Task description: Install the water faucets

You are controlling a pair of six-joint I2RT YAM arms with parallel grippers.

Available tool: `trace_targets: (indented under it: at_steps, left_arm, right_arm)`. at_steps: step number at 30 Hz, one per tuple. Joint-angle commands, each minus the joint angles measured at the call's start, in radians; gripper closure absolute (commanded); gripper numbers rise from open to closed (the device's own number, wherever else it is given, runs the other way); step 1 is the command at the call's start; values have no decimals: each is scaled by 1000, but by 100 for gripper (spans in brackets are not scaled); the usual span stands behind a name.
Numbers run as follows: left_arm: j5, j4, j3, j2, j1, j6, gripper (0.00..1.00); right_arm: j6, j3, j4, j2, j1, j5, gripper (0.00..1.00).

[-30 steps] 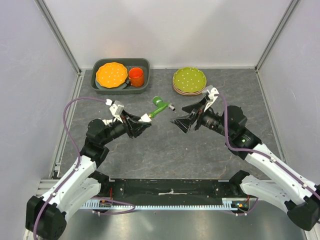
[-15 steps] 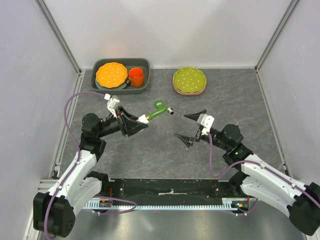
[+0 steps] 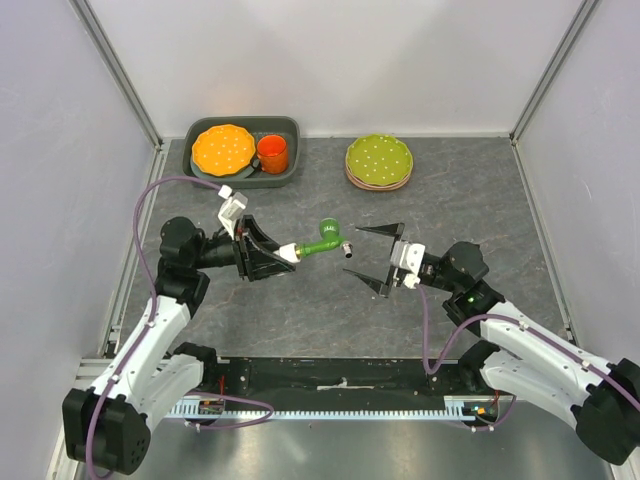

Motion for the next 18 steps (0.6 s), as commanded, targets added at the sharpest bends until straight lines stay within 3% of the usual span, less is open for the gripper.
trace_targets:
  at_steps: [1, 18]
  left_arm:
    - [92, -10, 54, 17, 5, 17, 98]
    - [126, -47, 77, 43, -53, 14, 98]
  right_arm:
    - [-56, 67, 30, -30, -1, -90, 8]
    - [-129, 205, -145, 64, -2, -272, 18]
